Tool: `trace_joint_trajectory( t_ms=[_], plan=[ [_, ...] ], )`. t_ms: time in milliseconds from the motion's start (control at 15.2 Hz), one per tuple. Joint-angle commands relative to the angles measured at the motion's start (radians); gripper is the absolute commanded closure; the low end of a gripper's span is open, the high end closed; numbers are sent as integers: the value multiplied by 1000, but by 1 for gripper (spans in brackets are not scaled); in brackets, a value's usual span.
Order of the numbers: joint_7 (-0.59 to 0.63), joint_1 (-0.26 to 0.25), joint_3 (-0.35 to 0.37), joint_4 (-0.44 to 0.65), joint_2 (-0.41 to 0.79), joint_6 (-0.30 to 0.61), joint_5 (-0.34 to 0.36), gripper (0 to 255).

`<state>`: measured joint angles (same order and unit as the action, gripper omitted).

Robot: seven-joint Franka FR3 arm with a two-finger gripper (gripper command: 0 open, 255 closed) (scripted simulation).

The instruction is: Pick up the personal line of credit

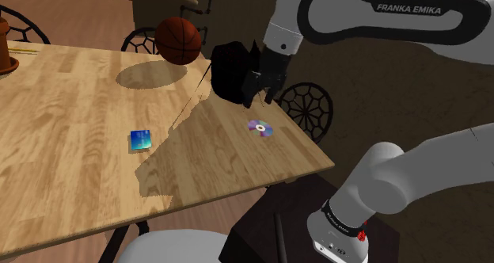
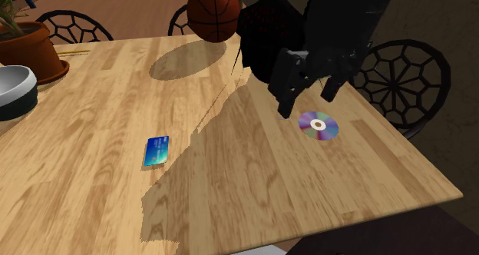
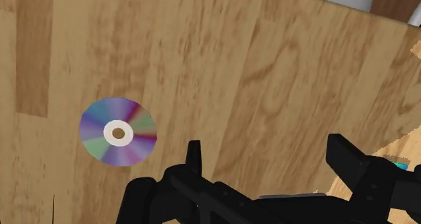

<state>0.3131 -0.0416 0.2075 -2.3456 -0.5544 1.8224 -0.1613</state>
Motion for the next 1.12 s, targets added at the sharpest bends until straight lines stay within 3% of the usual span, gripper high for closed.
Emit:
trace_joint_trajectory(
  t_ms=[0, 462, 1056],
  plan=[
    [65, -5, 44, 24, 67, 38, -14, 0],
    [271, -5, 161, 176, 326, 121, -1, 0],
    [550, -51, 241, 470, 709, 159, 120, 0]
  ],
)
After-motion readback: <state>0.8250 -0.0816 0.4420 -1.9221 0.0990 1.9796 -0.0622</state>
